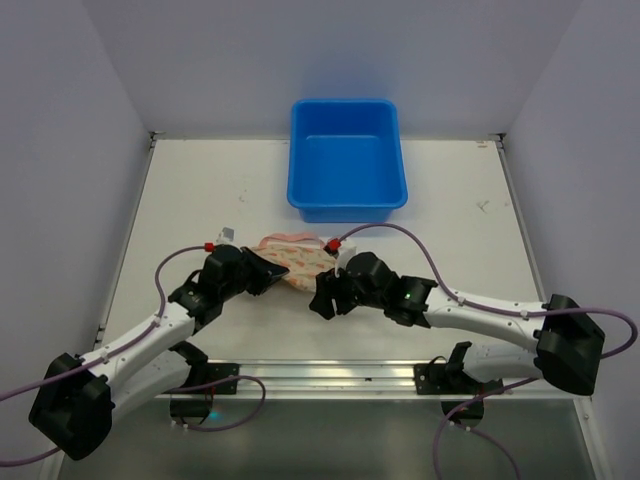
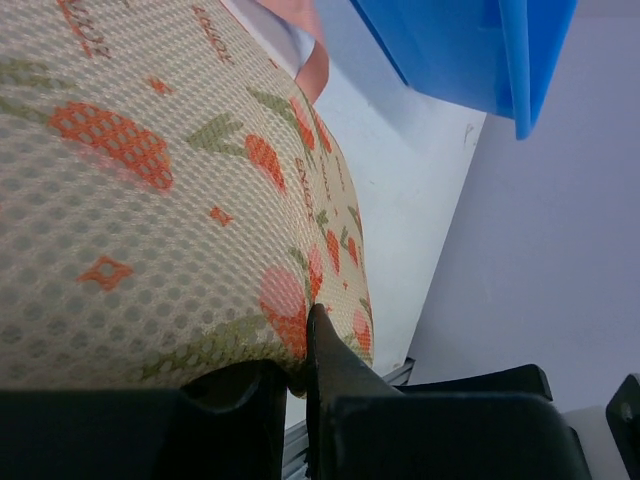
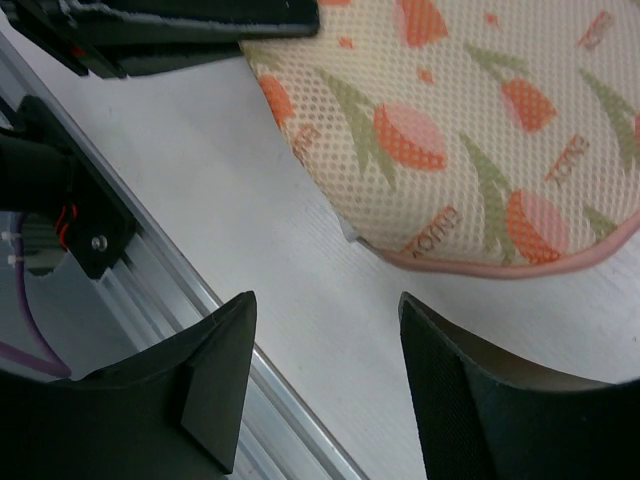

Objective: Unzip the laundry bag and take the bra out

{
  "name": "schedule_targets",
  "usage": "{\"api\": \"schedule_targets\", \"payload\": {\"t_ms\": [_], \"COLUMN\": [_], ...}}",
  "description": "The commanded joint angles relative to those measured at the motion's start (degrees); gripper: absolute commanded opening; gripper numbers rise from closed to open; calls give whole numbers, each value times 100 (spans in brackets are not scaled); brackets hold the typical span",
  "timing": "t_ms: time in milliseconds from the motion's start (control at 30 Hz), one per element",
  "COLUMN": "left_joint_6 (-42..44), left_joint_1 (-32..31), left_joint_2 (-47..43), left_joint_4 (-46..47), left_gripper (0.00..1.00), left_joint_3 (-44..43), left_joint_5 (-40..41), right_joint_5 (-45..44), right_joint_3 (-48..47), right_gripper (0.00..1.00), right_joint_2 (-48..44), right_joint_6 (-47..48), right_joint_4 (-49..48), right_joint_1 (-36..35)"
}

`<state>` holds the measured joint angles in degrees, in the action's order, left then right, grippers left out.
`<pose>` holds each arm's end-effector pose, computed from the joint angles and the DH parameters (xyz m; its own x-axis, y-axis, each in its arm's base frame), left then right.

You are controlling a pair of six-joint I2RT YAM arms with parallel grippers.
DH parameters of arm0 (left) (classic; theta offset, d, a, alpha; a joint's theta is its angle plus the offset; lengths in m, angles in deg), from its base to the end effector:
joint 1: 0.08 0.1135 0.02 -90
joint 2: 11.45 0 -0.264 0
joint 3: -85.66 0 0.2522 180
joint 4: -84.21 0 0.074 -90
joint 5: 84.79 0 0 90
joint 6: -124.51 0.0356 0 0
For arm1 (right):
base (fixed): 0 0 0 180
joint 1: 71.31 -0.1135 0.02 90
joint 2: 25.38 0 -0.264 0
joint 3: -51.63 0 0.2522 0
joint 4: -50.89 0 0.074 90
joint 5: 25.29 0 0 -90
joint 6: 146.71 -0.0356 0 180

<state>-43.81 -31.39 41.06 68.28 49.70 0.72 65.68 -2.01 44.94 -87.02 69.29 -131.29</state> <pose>0.1638 -0.1029 0.1923 -0.6555 -0.7440 -0.1296 -0.3330 0.4388 -0.8346 0.1307 0.2275 0.2267 -0.6886 -0.1832 -0.7016 -0.6083 0.6726 0.4214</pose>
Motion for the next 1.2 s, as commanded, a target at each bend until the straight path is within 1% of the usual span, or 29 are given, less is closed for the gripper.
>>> {"api": "schedule_targets", "payload": {"t_ms": [0, 167, 267, 433, 633, 967, 1167], "left_joint_6": [-324, -289, -359, -368, -368, -315, -280], "left_joint_1": [-33, -33, -33, -33, -33, -33, -33], "left_joint_2": [-101, -136, -188, -232, -241, -338, -408], "left_joint_4": [-11, -125, -125, -117, -108, 15, -81], "left_gripper": [10, 10, 10, 9, 9, 7, 6], "left_joint_3": [-329, -426, -373, -382, -373, -180, -145], "left_joint_5": [-87, -78, -78, -104, -183, -465, -509], "right_joint_5": [-299, -370, -326, -554, -580, -326, -334], "right_joint_3": [102, 419, 358, 481, 516, 595, 648], "right_gripper": [60, 59, 58, 56, 56, 55, 50], "right_joint_2": [60, 165, 314, 271, 333, 236, 184], "right_joint_6": [218, 174, 157, 7, -46, 51, 139], "right_joint_4": [-1070, -1737, -1687, -1756, -1826, -2231, -2310], "right_joint_1": [-13, -13, -22, -4, 48, 171, 189]}}
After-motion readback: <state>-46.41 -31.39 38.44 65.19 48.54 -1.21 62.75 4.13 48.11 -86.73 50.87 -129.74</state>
